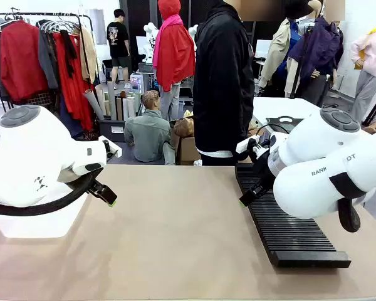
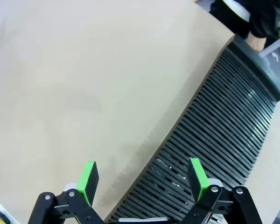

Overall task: Sort PCBs into racks and boxes based on the side picked up.
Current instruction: Pick up the Blank PCB handed by the Human.

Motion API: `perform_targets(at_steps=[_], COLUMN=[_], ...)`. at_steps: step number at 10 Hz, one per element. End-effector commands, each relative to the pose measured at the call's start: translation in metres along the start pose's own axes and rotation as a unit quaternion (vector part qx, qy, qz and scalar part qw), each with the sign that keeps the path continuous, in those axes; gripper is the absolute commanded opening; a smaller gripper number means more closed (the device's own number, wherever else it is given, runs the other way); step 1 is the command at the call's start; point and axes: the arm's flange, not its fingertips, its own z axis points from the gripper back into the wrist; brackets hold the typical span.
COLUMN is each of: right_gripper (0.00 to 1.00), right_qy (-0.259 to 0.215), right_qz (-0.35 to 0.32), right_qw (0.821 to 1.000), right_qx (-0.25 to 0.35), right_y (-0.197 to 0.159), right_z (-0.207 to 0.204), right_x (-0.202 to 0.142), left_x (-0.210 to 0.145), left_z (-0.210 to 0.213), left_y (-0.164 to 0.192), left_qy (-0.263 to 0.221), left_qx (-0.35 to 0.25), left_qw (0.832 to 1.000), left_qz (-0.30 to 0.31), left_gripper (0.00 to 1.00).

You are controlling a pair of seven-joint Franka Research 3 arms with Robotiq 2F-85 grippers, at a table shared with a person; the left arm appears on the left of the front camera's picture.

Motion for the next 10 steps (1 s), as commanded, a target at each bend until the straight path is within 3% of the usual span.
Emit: perform_targets(at_steps=[1, 10], right_gripper=[1.00, 1.00], right_qy=[0.000, 0.000], right_qz=[0.000, 0.000], right_qw=[1.000, 1.000], right_qx=[0.000, 0.000], right_y=[0.0000, 0.0000], right_z=[0.0000, 0.0000], right_x=[0.0000, 0.0000], left_x=[0.0001, 0.0001], left_z=[0.0001, 0.0001], left_y=[0.0000, 0.0000], left_qy=[0.000, 0.000], left_qx=[0.000, 0.000], left_qw=[1.000, 1.000], left_qz=[0.000, 0.000], left_gripper=[1.00, 1.00])
